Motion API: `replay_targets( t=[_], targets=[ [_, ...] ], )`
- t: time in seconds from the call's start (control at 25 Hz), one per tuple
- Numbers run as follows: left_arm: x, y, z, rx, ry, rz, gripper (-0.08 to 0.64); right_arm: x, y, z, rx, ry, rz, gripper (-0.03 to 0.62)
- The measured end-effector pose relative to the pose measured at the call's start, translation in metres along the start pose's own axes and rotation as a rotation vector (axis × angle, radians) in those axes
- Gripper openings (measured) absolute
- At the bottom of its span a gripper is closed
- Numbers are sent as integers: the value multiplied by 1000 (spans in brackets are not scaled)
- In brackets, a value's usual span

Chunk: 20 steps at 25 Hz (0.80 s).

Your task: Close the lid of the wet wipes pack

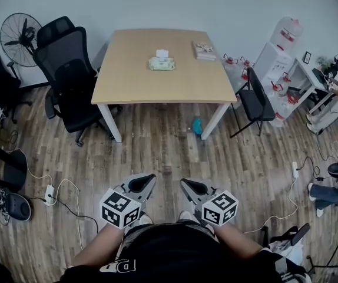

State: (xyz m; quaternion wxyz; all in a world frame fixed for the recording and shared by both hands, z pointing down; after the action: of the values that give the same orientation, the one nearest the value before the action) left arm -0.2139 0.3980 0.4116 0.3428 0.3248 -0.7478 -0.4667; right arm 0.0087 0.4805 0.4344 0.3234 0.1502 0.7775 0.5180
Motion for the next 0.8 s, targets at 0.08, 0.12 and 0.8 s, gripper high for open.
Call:
replay_targets(
  t=[0.08,0.12,0.8],
  targets=[
    [6,0,4,0,2,-19,20,6,0,-6,11,7,26,5],
    [10,0,6,1,2,-26,20,10,1,-9,15,10,35,5],
    [72,26,47,51,43,-20,20,54,31,-66,26,73,-42,5]
  ],
)
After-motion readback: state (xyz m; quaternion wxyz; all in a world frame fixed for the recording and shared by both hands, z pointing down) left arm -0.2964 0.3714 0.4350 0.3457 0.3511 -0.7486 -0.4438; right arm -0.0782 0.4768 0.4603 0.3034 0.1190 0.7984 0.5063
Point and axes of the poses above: the fingertips, and each gripper's own axes: z backward along the fingers, x to its left, y out of its underside, the point moved 10 cm from there along z, backward along the fingers, and after that the axes turned 9 degrees about -y, right-handed, at the moved point
